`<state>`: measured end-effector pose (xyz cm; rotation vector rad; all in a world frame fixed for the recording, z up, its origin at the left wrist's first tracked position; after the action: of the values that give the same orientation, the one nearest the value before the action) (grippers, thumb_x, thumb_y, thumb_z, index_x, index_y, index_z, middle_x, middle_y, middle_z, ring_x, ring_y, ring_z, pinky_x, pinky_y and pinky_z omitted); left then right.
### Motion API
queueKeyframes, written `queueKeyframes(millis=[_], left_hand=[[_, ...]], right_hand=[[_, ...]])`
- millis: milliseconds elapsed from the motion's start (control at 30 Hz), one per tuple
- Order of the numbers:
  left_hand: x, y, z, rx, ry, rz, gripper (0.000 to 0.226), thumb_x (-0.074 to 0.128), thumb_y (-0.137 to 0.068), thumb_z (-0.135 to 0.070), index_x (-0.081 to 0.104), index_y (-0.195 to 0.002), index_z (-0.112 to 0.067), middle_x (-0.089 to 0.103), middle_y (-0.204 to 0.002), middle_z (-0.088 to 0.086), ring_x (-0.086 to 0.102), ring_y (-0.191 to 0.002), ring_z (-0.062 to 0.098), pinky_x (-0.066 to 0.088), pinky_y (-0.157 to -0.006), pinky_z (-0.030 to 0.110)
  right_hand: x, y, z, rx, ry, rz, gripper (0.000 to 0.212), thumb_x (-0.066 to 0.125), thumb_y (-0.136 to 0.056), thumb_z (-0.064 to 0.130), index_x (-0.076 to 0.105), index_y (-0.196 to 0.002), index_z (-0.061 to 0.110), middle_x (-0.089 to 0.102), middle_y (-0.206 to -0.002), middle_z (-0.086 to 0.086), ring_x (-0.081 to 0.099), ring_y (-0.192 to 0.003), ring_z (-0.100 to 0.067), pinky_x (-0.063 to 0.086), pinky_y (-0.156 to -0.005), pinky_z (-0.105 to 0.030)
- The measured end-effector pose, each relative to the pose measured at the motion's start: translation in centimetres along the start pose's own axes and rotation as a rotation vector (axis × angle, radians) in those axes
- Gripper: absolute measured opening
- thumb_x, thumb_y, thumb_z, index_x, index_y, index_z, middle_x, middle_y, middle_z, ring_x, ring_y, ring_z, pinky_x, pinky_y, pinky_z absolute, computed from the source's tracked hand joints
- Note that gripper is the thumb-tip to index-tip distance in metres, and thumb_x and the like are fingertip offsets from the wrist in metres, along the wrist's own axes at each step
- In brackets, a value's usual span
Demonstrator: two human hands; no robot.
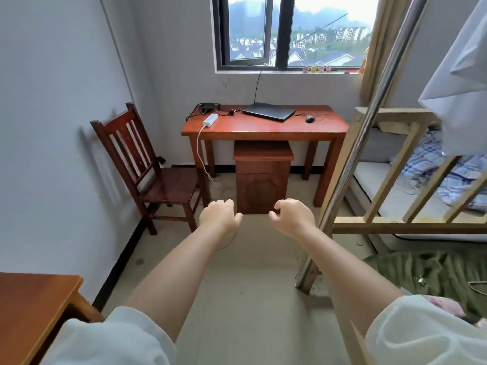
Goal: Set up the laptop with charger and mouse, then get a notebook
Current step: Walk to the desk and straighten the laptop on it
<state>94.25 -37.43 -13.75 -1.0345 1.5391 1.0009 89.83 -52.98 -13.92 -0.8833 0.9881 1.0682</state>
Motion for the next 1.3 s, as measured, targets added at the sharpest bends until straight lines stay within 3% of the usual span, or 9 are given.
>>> queueKeyframes(millis=[700, 933, 1133, 1300], left_hand=[[-3.9, -57.0, -1.3, 0.054, -0.164, 0.019, 0.041, 0.037, -0.096, -0.039, 0.049, -0.122, -0.008, 0.057, -0.123, 0.012, 0.051, -0.115, 0.029, 0.047, -0.089, 0.038], [-4.9, -75.6, -4.0, -0.007, -0.198, 0.076, 0.040, 0.037, -0.096, -0.035, 0.047, -0.125, -0.009, 0.053, -0.130, 0.012, 0.046, -0.122, 0.029, 0.044, -0.094, 0.039], [-6.0, -88.6, -4.6, -0.044, -0.212, 0.107, 0.039, 0.036, -0.096, -0.032, 0.047, -0.124, -0.009, 0.053, -0.130, 0.013, 0.047, -0.120, 0.030, 0.043, -0.093, 0.038], [-4.9, -99.9, -4.6, -0.054, -0.209, 0.143, 0.041, 0.037, -0.096, -0.035, 0.046, -0.127, -0.010, 0.052, -0.131, 0.013, 0.047, -0.121, 0.030, 0.044, -0.094, 0.037]], right_hand=[[5.1, -55.5, -8.0, 0.116, 0.018, -0.002, 0.032, 0.048, -0.090, 0.029, 0.062, -0.112, 0.010, 0.064, -0.118, -0.008, 0.058, -0.109, -0.026, 0.050, -0.085, -0.034], [5.9, -74.8, -13.3, 0.131, -0.006, 0.018, 0.031, 0.048, -0.089, 0.027, 0.063, -0.107, 0.006, 0.067, -0.114, -0.013, 0.060, -0.104, -0.030, 0.050, -0.079, -0.033], [7.1, -87.7, -16.0, 0.171, -0.040, 0.040, 0.031, 0.046, -0.088, 0.022, 0.064, -0.107, 0.004, 0.065, -0.116, -0.015, 0.058, -0.106, -0.031, 0.050, -0.083, -0.033], [10.0, -96.6, -19.4, 0.243, -0.033, 0.077, 0.027, 0.046, -0.087, 0.018, 0.066, -0.095, 0.002, 0.066, -0.107, -0.016, 0.059, -0.097, -0.032, 0.043, -0.068, -0.029]])
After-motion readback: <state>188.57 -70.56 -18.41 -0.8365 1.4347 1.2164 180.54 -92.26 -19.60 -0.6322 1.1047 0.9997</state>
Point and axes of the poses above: each hand's wrist, its own y-axis away from the middle knuckle, its own x-axis out of the palm, z = x × y, the point moved 4 cm from there along -y, towards the middle knuckle
